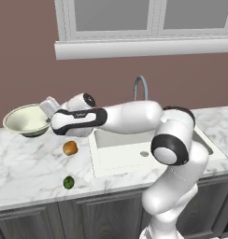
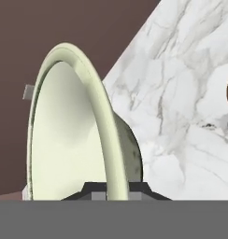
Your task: Remove the potato and avocado from the sink. Then move the bowl and cup from the counter to the sink for washing.
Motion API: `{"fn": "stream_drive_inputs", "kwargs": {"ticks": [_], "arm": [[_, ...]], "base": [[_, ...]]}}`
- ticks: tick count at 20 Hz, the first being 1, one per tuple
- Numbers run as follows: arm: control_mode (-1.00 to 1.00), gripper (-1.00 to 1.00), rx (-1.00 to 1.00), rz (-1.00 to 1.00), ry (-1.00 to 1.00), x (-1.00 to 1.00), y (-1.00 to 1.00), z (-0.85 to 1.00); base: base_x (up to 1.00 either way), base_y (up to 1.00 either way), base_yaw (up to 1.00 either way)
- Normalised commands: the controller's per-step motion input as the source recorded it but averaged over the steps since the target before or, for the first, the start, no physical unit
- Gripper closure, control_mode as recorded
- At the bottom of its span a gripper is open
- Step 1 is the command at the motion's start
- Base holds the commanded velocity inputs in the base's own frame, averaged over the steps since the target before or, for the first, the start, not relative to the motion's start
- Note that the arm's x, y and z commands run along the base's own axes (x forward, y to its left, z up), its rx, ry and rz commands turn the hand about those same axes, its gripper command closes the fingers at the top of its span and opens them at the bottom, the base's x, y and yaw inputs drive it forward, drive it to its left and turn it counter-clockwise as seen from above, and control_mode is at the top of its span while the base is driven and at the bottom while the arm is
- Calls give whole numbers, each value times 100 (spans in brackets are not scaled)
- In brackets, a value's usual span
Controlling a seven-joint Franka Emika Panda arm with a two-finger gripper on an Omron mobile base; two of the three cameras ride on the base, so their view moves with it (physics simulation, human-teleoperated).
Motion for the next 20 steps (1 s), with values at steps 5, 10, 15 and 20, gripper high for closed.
{"fn": "stream_drive_inputs", "kwargs": {"ticks": [5, 10, 15, 20], "arm": [[-100, 100, 4, -6, 13, -7, -43, 34], [-100, 100, 1, -6, 11, -14, -45, 30], [-100, 100, 0, -4, 4, -20, -46, 28], [-100, 100, 0, -3, 5, -20, -45, 23]], "base": [[0, 0, 0], [0, 0, 0], [0, 0, 0], [0, 0, 0]]}}
